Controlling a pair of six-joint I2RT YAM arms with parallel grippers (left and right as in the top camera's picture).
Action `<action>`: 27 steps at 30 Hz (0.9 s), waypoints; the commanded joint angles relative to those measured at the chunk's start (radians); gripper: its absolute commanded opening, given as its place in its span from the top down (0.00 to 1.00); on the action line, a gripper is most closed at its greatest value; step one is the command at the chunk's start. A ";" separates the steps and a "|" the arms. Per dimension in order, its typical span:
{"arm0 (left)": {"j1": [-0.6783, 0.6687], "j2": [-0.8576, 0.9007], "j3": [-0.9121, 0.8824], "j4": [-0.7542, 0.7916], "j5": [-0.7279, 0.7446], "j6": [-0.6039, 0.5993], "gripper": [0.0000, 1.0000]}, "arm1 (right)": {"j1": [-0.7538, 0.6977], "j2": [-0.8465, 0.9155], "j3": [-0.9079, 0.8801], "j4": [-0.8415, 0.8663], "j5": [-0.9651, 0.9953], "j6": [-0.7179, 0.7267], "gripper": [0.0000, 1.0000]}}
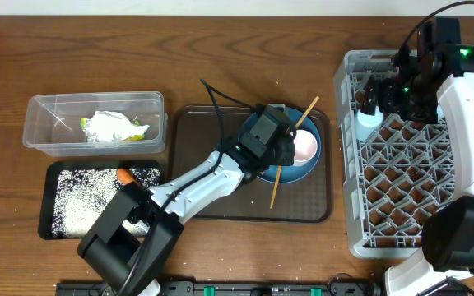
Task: Sort waste into correct bins and load items into the dishwasher rack
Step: 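Lower the left gripper and grasp the pink cup rim, then lift the pink cup and hold it out toward the right gripper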
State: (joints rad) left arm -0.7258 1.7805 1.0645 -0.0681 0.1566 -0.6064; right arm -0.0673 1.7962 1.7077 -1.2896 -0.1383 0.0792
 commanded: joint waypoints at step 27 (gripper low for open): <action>0.003 -0.290 0.021 -0.028 -0.010 0.048 0.94 | -0.003 -0.023 0.022 -0.002 -0.004 -0.009 0.01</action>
State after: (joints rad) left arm -0.7254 1.5482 1.0645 -0.0780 0.1532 -0.5934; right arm -0.0673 1.7962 1.7077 -1.2900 -0.1383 0.0792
